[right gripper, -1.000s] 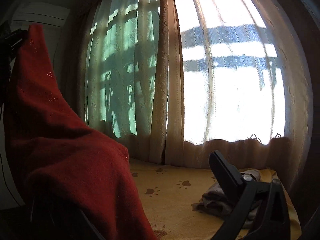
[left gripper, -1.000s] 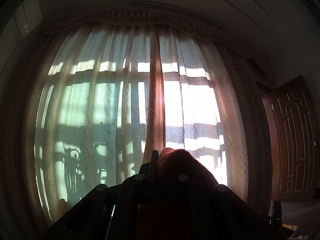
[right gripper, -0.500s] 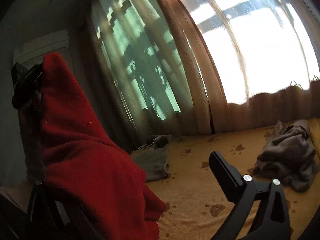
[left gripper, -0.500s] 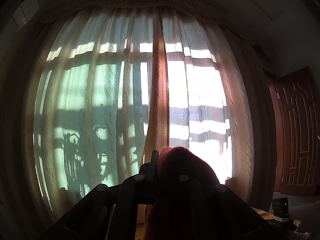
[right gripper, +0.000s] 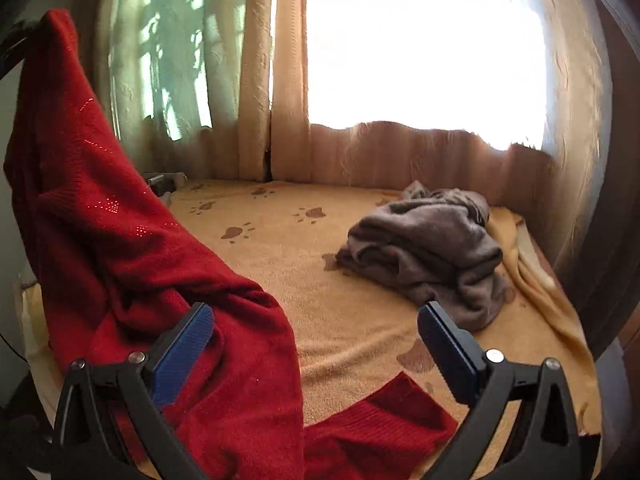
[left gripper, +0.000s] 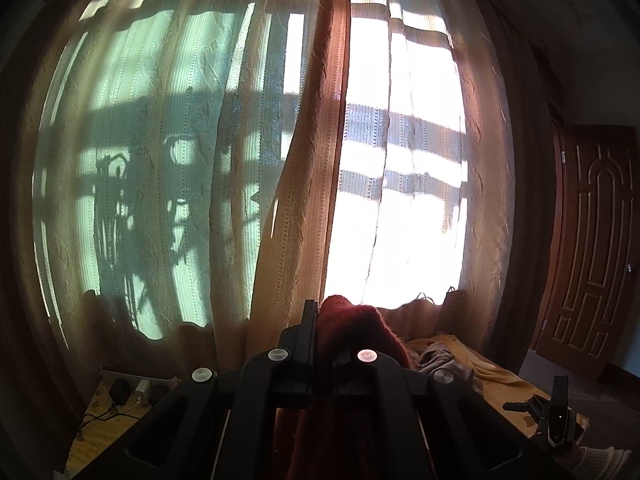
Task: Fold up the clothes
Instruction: 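Grasp the red sweater edge with the right gripper beside the left gripper, then lift and shake out the red sweater with both grippers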
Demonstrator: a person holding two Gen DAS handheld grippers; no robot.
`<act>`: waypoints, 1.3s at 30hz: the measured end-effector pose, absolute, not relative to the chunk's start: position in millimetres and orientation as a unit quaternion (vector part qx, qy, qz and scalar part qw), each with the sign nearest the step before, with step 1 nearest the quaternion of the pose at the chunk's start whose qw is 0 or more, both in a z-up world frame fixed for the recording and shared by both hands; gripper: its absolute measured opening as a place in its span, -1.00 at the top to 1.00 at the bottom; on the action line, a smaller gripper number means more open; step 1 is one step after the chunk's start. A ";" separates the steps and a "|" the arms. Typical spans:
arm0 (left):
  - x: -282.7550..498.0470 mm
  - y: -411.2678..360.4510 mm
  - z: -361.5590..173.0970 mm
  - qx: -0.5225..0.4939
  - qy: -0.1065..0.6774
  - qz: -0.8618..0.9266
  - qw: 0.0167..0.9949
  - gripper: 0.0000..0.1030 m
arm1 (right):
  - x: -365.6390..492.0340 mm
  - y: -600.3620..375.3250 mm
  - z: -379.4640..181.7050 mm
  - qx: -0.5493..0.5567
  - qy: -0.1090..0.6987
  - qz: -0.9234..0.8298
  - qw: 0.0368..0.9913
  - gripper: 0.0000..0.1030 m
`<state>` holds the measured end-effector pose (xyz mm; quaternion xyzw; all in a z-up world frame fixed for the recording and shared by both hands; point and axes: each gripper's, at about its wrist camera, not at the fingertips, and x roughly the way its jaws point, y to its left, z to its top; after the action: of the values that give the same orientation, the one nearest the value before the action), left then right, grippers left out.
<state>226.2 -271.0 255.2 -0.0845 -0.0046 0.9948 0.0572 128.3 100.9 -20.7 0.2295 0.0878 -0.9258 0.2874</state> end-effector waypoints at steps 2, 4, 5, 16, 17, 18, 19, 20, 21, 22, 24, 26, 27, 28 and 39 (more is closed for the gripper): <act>230.3 -270.6 260.1 -0.075 0.001 0.996 0.054 0.89 | 144.9 82.1 -14.3 0.174 0.151 -0.927 0.297 -1.00; 235.3 -270.8 266.2 -0.066 0.004 0.996 0.051 0.89 | 157.0 60.5 -14.0 0.133 0.202 -0.918 0.314 -0.99; 237.8 -270.7 268.8 -0.062 0.005 0.997 0.051 0.89 | 161.2 50.3 -14.7 0.118 0.220 -0.913 0.322 -0.99; 253.1 -261.4 281.6 -0.047 0.018 0.997 0.059 0.89 | 199.4 -33.3 -47.0 -0.002 0.365 -0.865 0.346 0.01; 253.9 -260.8 282.2 -0.046 0.018 0.997 0.061 0.89 | 199.5 -41.1 -51.7 -0.005 0.380 -0.862 0.335 0.05; 254.6 -260.1 282.6 -0.045 0.020 0.997 0.061 0.89 | 197.4 -46.3 -53.4 -0.002 0.387 -0.861 0.330 0.08; 255.3 -259.3 283.0 -0.044 0.021 0.997 0.062 0.89 | 193.8 -50.3 -55.3 0.001 0.392 -0.861 0.325 0.14; 255.9 -258.8 283.2 -0.043 0.024 0.997 0.061 0.89 | 190.9 -50.8 -54.3 0.004 0.387 -0.863 0.325 0.23; 256.4 -258.9 283.0 -0.042 0.028 0.997 0.055 0.89 | 188.0 -51.3 -53.3 0.007 0.383 -0.865 0.325 0.58; 256.9 -259.7 282.4 -0.041 0.032 0.997 0.049 0.89 | 187.1 -47.5 -46.8 0.010 0.367 -0.870 0.330 0.85; 257.9 -264.5 281.3 -0.041 0.032 0.998 0.040 0.89 | 187.0 -30.0 -22.3 0.010 0.311 -0.886 0.343 0.85; 258.7 -272.1 279.8 -0.042 0.024 0.998 0.035 0.89 | 185.6 -8.4 5.7 0.007 0.253 -0.902 0.349 0.86; 259.0 -275.8 278.5 -0.043 0.020 0.998 0.034 0.89 | 182.5 3.3 19.7 0.012 0.220 -0.908 0.356 0.86; 259.3 -279.6 277.3 -0.043 0.016 0.998 0.033 0.89 | 178.0 15.3 32.7 0.022 0.185 -0.911 0.368 0.86; 169.9 -316.2 143.6 -0.244 -0.046 0.969 0.022 0.88 | 28.5 92.1 21.4 0.278 -0.046 -0.910 0.305 0.80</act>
<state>169.9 -316.2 143.6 -0.2435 -0.0459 0.9685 0.0223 28.5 92.1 21.4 0.2775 -0.0464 -0.9099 0.3048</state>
